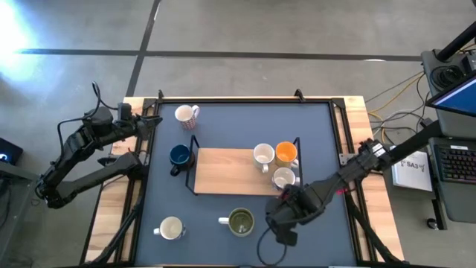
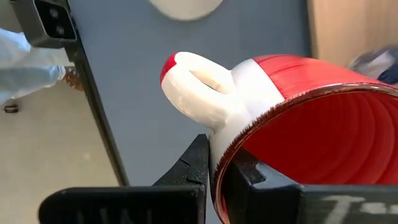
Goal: Place coffee mugs
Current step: Put the red mug on the shelf
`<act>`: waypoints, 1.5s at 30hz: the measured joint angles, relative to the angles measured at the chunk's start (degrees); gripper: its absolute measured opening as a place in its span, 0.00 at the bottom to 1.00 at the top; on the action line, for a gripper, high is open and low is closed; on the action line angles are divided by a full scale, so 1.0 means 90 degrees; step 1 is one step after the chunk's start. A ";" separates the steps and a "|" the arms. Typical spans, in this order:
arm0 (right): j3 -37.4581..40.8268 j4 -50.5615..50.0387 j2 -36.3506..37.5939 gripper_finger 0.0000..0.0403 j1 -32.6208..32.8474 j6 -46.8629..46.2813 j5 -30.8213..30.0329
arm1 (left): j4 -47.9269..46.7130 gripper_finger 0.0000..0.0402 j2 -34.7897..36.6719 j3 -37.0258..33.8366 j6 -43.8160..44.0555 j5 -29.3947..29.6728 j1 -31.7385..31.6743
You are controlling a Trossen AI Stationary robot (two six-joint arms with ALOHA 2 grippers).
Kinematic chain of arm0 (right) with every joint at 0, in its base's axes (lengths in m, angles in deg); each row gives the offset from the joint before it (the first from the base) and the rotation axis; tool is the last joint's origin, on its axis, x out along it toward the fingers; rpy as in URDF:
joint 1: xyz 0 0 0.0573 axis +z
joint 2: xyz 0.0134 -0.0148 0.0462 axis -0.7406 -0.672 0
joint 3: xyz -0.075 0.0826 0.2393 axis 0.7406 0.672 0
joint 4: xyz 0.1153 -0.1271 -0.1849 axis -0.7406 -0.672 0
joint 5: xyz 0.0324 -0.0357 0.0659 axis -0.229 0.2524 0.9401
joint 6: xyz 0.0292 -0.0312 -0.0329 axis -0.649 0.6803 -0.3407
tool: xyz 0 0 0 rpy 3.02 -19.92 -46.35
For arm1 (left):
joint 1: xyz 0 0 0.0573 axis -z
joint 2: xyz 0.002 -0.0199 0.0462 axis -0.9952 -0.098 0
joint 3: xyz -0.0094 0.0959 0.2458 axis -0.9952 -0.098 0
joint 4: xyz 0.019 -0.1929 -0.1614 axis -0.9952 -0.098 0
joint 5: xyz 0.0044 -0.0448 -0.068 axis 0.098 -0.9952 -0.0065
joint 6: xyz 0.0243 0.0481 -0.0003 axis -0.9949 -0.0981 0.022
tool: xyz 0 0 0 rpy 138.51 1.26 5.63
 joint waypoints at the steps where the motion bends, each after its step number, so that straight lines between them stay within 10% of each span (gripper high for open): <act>1: -0.0021 0.0015 -0.0002 0.03 -0.0079 0.0079 -0.0002 | 0.0000 0.27 0.0000 0.0000 0.0020 0.0000 0.0000; 24: -0.0210 0.1076 -0.0196 0.03 -0.1434 0.1770 -0.0218 | 0.0000 0.27 0.0000 0.0000 0.0018 0.0001 0.0001; 45: -0.0214 0.1044 -0.0559 0.03 -0.1809 0.1326 -0.0329 | 0.0000 0.27 0.0000 0.0000 0.0015 0.0000 0.0002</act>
